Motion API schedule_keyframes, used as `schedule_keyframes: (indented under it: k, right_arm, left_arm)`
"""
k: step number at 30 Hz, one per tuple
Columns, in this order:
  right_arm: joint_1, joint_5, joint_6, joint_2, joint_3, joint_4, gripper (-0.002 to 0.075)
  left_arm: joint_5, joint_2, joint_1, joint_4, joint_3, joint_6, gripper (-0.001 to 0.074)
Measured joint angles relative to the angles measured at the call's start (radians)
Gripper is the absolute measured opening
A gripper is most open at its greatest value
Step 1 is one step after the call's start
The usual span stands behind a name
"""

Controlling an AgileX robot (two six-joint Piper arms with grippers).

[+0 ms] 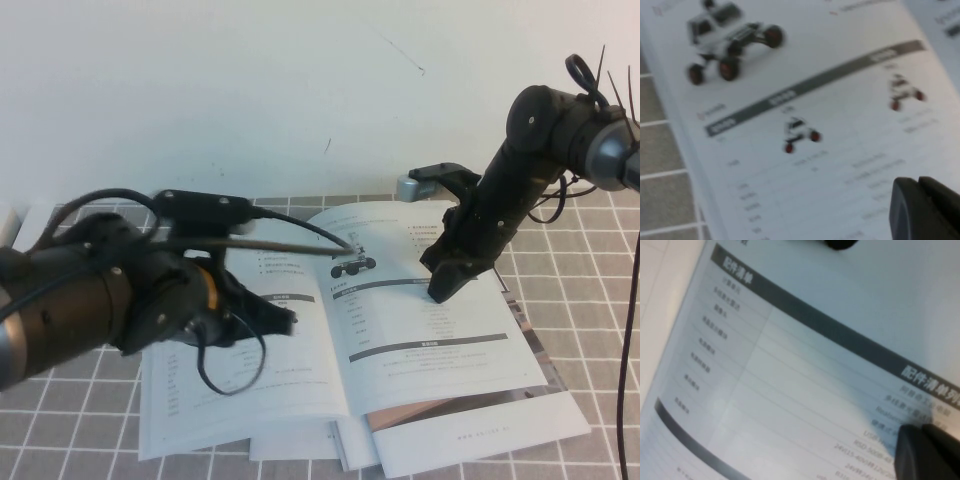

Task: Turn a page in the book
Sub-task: Open the closed book

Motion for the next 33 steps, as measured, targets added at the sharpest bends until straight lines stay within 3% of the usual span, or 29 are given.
schedule_keyframes:
  k: [4,22,28,33]
  right_arm:
    - [0.002,0.0,0.039,0.0,0.0,-0.017,-0.0001]
    - [0.002,0.0,0.171,0.0,0.0,-0.029,-0.0001]
    - [0.002,0.0,0.14,0.0,0.0,-0.029,-0.0001]
    - [0.002,0.0,0.099,-0.056,0.004,-0.056,-0.0001]
  left_arm:
    - [-0.051,0.049,0.055,-0.009,0.0,0.043,-0.0004]
    - [-0.163,0.28,0.059,-0.01,-0.002,0.091,-0.0004]
    - [-0.164,0.262,0.059,-0.01,-0.006,0.101,-0.0004]
    - [-0.068,0.144,0.059,-0.01,-0.051,0.181,-0.0004]
